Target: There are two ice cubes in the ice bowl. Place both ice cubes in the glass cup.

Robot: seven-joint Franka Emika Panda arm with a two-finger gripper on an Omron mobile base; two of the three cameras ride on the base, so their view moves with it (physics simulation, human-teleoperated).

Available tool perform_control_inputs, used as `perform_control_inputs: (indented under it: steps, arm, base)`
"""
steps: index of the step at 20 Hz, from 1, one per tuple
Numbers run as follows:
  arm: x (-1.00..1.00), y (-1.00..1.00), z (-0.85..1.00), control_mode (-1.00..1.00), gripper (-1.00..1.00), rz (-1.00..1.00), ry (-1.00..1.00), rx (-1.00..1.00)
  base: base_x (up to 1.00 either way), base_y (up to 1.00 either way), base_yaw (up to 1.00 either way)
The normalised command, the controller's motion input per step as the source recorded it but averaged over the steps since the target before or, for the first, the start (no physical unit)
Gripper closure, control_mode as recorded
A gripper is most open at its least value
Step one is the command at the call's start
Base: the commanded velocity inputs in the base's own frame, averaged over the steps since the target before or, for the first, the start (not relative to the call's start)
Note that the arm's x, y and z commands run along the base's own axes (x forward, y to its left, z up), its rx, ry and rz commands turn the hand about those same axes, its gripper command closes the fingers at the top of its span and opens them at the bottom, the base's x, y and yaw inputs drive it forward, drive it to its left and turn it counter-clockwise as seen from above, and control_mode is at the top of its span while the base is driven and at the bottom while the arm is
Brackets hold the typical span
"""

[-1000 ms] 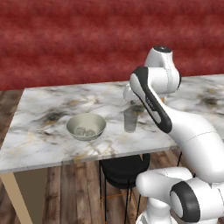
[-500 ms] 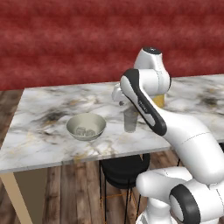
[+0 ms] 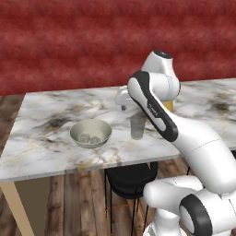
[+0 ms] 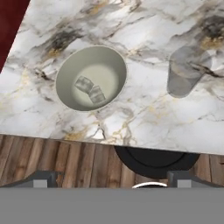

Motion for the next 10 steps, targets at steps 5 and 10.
perform_control_inputs:
  steps: [5, 10]
  arm:
    - [0.15, 0.19, -0.01, -1.00, -1.00, 0.00, 0.00, 0.00]
    - [0.20, 0.05, -0.05, -1.00, -1.00, 0.00, 0.17, 0.00]
  base:
    - [0.00, 0.00, 0.00]
    - [0.00, 0.00, 0.00]
